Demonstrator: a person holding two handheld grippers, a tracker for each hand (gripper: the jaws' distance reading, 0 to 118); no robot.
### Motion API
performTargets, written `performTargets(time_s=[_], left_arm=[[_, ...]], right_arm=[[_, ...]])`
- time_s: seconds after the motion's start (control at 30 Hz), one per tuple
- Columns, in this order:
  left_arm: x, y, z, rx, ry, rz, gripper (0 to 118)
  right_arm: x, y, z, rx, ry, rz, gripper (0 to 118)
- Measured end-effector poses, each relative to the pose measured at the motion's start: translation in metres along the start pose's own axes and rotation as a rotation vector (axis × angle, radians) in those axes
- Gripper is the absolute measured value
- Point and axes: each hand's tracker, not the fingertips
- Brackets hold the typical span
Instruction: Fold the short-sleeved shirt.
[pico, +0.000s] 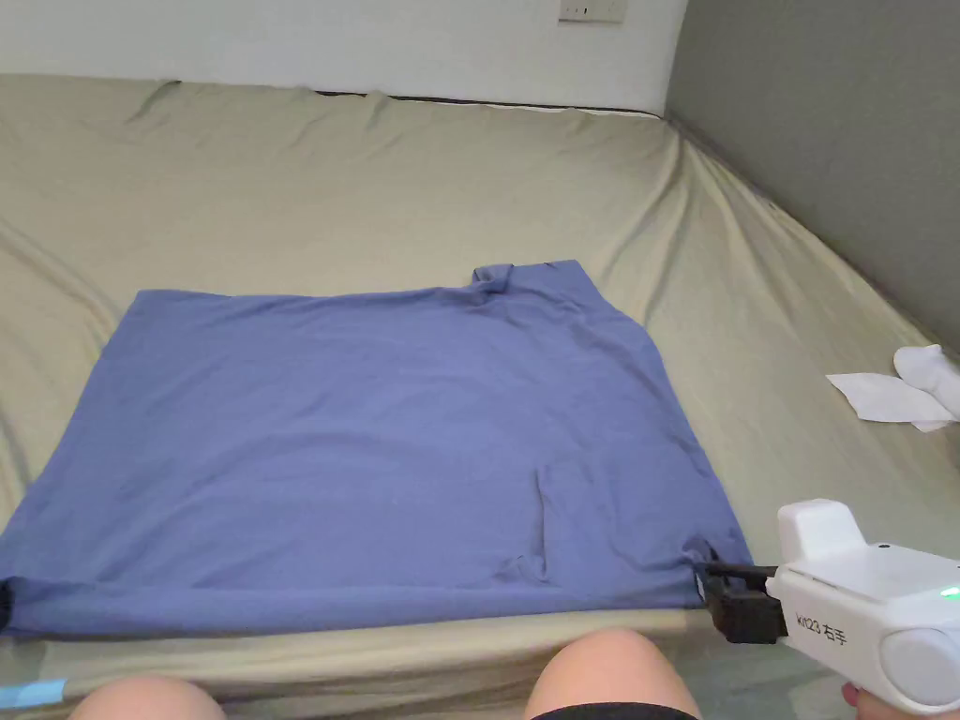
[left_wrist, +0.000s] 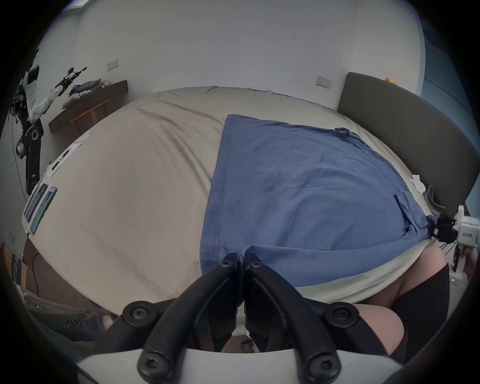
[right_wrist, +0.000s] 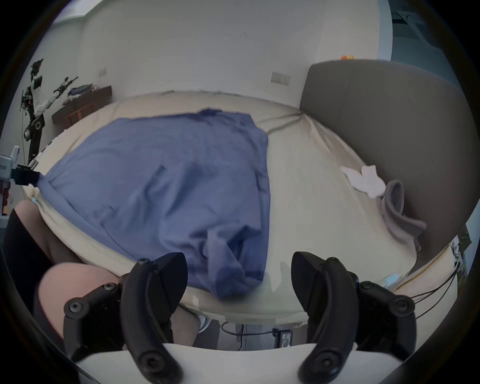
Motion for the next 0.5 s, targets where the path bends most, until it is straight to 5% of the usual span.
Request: performTargets(time_s=[0.07,0.2,0.33,0.5], left_arm=[[0.0,-0.001,0.0,-0.008,-0.002,0.01,1],[0.003,-0.003,0.002,0.001,0.005,-0.01,1],[0.005,0.004,0.01,-0.002,0.018,0.014,1],[0.001,0.039,0.029,0.029,-0.016,0.091,1]], right_arm=[[0.002,-0.008,-0.011,-0.036,0.029,-0.04,83],[0.003,-0.008,-0.009,0.007,0.078,-0.048,14],[-0.002,-0.001,0.002,0.036,0.055,-0.025,11],[0.016,0.029,0.023,0.042,0.076,-0.115,11]])
